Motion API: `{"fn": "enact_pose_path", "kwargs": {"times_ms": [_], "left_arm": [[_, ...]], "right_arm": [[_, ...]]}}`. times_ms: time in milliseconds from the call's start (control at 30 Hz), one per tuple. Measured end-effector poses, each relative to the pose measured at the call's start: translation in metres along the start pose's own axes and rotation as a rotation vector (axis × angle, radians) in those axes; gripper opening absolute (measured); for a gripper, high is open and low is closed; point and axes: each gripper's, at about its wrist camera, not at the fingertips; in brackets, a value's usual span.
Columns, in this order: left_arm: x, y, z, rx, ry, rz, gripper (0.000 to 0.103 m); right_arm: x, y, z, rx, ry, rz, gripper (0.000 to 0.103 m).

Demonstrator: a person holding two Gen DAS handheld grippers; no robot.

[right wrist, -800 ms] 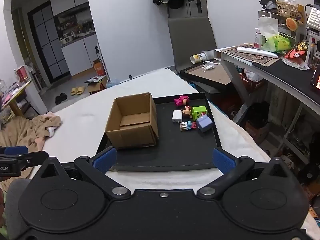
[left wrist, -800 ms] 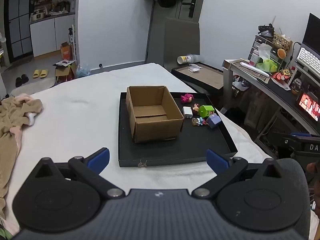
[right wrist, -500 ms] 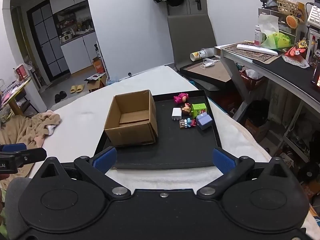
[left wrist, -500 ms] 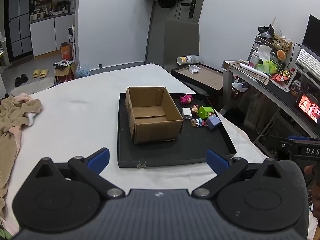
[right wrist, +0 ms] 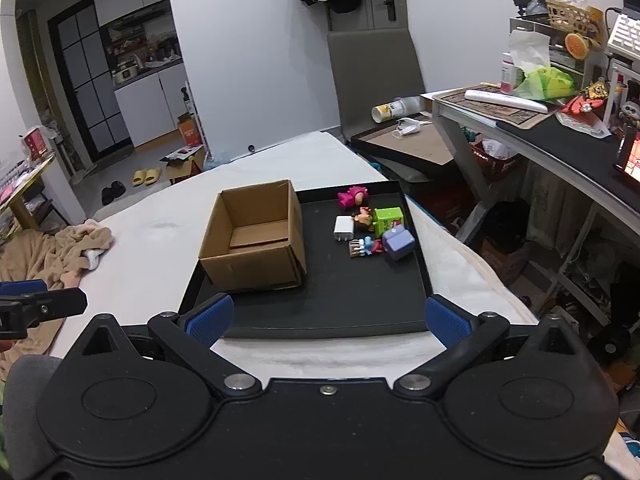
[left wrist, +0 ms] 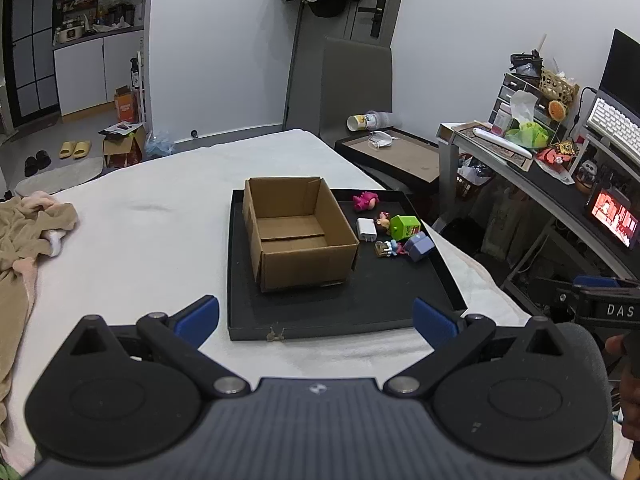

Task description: Organize rigid objects

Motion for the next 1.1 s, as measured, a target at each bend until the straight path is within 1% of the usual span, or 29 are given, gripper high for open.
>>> {"fn": "enact_pose_path", "kwargs": {"times_ms": [367,1100], "left_arm": [[0.002,0.005,-0.003,-0.014,0.009,-0.003,0.102],[0.000,0.003,-0.005,-0.012,0.008,-0.010,0.102]], "right_arm": [[0.002,-0.002,-0.008,-0.035,0.018,-0.003,0.103],[0.002,-0.007,-0.013,-0.040,0.037,-0.011,0.103]]}}
Point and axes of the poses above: each gripper's, at about its wrist camera, not at the fingertips, and y roughly the way its jaws point, z to its left, x to its top, and after that the axes turned 2 degrees about x, right-handed
